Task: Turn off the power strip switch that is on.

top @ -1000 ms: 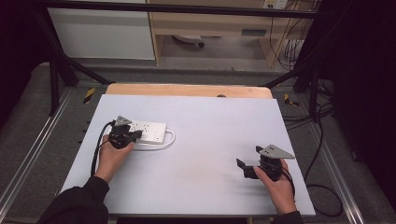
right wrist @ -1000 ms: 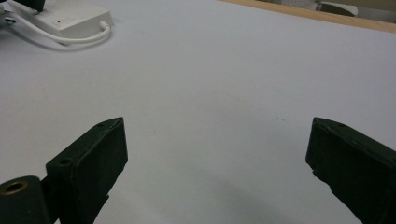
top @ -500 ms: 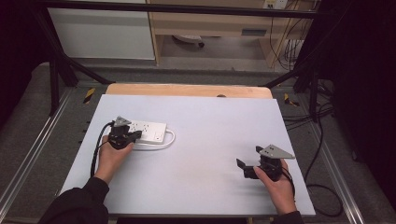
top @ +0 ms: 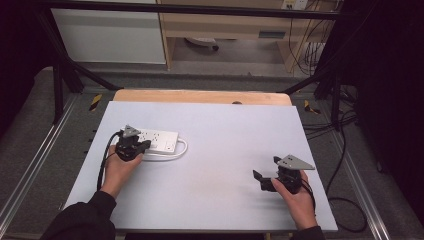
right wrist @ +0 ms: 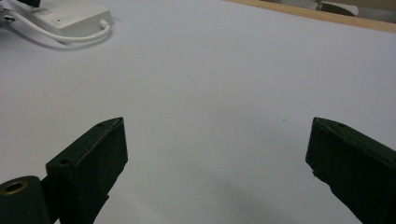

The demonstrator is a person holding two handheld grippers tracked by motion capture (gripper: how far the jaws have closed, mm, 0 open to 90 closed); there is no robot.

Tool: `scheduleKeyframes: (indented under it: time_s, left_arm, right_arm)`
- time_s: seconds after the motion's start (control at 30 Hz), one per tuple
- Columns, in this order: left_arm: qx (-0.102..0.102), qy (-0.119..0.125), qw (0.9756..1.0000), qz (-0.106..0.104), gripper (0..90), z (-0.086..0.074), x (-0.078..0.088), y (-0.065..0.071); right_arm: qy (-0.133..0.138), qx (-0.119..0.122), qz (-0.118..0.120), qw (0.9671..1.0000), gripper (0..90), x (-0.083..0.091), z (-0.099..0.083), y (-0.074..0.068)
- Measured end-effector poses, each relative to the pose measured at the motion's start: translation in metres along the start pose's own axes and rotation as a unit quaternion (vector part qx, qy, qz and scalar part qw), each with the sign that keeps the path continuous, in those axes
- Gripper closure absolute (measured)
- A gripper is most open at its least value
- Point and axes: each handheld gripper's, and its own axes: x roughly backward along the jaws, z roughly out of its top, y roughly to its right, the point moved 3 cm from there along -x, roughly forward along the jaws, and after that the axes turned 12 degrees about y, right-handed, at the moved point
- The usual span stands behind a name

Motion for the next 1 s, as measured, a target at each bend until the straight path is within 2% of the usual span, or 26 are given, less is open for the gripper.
scheduleKeyframes:
  time_s: [0.1, 0.37, 0.43, 0.5, 0.57, 0.63, 0.8, 1.0]
  left_arm:
    - [0.005, 0.015, 0.9999, 0.001, 90.0, 0.007, 0.004, -0.002]
    - [-0.002, 0.032, 0.9995, -0.005, 90.0, 0.019, 0.004, 0.000]
    - [0.005, 0.038, 0.9992, -0.007, 88.3, 0.022, 0.003, 0.001]
    - [0.013, 0.039, 0.9991, -0.010, 78.7, 0.024, 0.003, 0.002]
    - [0.007, 0.043, 0.9990, -0.009, 74.1, 0.026, 0.005, 0.004]
    - [0.015, 0.044, 0.9989, -0.012, 66.6, 0.028, 0.004, 0.004]
    - [0.022, 0.019, 0.9996, -0.003, 45.5, 0.033, 0.004, 0.004]
    - [0.040, -0.012, 0.9990, -0.016, 24.2, 0.040, 0.007, 0.004]
  right_arm:
    - [0.001, -0.001, -0.001, 1.0000, 5.8, 0.001, 0.000, 0.001]
    - [0.000, 0.000, 0.000, 1.0000, 5.8, 0.000, 0.000, 0.000]
    - [0.000, -0.001, 0.000, 1.0000, 5.8, 0.000, 0.000, 0.000]
    - [-0.001, -0.001, 0.000, 1.0000, 5.8, 0.000, 0.000, 0.000]
    - [0.000, -0.001, 0.001, 1.0000, 5.9, 0.000, 0.000, 0.000]
    - [0.000, 0.000, 0.001, 1.0000, 5.8, 0.000, 0.000, 0.000]
    - [-0.001, -0.001, 0.000, 1.0000, 5.7, 0.000, 0.000, 0.000]
    - [0.000, -0.002, 0.000, 1.0000, 5.5, 0.000, 0.000, 0.000]
